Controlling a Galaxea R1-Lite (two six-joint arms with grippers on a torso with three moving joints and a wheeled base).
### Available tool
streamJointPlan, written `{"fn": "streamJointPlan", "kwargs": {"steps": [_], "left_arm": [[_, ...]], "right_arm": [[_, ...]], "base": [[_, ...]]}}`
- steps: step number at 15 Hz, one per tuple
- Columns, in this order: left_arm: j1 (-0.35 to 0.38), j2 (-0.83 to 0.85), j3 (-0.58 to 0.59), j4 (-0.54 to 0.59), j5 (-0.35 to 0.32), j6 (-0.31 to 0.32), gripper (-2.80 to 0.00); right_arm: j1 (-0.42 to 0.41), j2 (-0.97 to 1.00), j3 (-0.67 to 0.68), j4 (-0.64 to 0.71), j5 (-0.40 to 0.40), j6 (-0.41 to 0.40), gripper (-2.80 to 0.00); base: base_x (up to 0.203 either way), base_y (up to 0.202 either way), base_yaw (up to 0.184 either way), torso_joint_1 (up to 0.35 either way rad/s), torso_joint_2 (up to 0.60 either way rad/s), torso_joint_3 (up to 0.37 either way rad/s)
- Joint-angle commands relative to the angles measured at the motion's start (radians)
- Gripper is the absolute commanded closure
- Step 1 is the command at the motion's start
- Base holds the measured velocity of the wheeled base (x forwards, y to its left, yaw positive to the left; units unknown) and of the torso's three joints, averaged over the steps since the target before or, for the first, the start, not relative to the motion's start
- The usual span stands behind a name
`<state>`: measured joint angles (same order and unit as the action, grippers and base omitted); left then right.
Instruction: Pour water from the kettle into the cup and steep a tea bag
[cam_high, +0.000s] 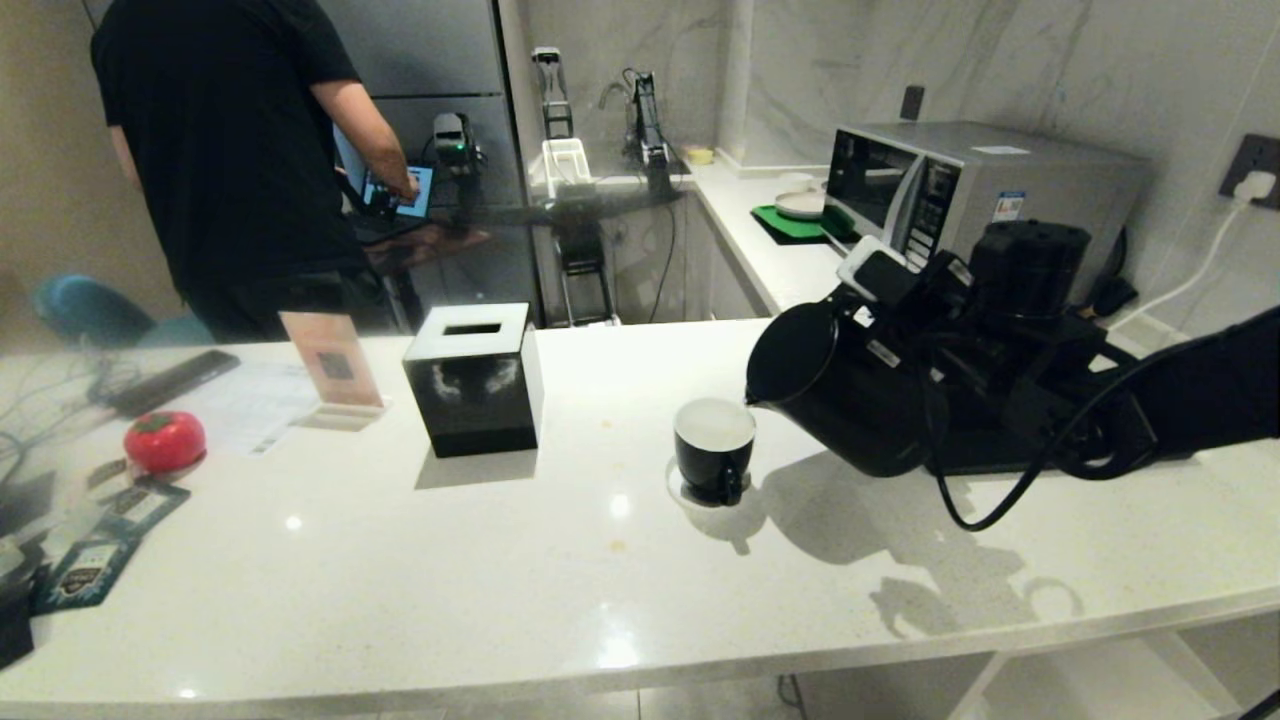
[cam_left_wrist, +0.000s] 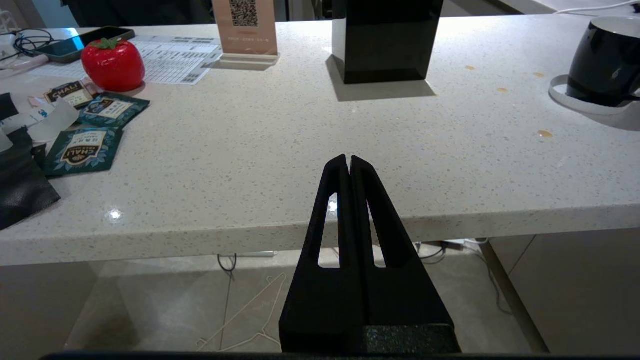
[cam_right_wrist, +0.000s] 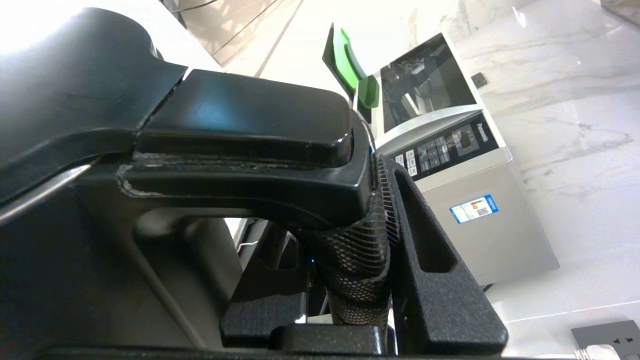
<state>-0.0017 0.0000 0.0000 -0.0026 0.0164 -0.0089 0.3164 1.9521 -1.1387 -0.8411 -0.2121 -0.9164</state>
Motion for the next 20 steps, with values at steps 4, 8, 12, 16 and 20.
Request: {"fn": "streamJointPlan", "kwargs": {"steps": [4, 8, 12, 16, 20], "left_arm": [[0.000, 0.002, 0.000, 0.000, 0.000, 0.000, 0.00], [0.000, 0.002, 0.000, 0.000, 0.000, 0.000, 0.00], [0.000, 0.002, 0.000, 0.000, 0.000, 0.000, 0.00], [0.000, 0.002, 0.000, 0.000, 0.000, 0.000, 0.00], [0.000, 0.002, 0.000, 0.000, 0.000, 0.000, 0.00]], "right_arm": [[0.003, -0.001, 0.004, -0.003, -0.001, -0.006, 0.00], [0.009, -0.002, 0.005, -0.004, -0.003, -0.006, 0.00], [0.015, -0.002, 0.005, -0.004, -0.003, -0.006, 0.00], [0.018, -0.004, 0.010, -0.004, -0.003, -0.006, 0.00], [0.018, -0.009, 0.013, -0.003, -0.003, -0.005, 0.00]], "base": [[0.000, 0.000, 0.000, 0.000, 0.00, 0.000], [0.000, 0.000, 0.000, 0.000, 0.00, 0.000], [0.000, 0.000, 0.000, 0.000, 0.00, 0.000], [0.000, 0.000, 0.000, 0.000, 0.00, 0.000], [0.000, 0.000, 0.000, 0.000, 0.00, 0.000]]}}
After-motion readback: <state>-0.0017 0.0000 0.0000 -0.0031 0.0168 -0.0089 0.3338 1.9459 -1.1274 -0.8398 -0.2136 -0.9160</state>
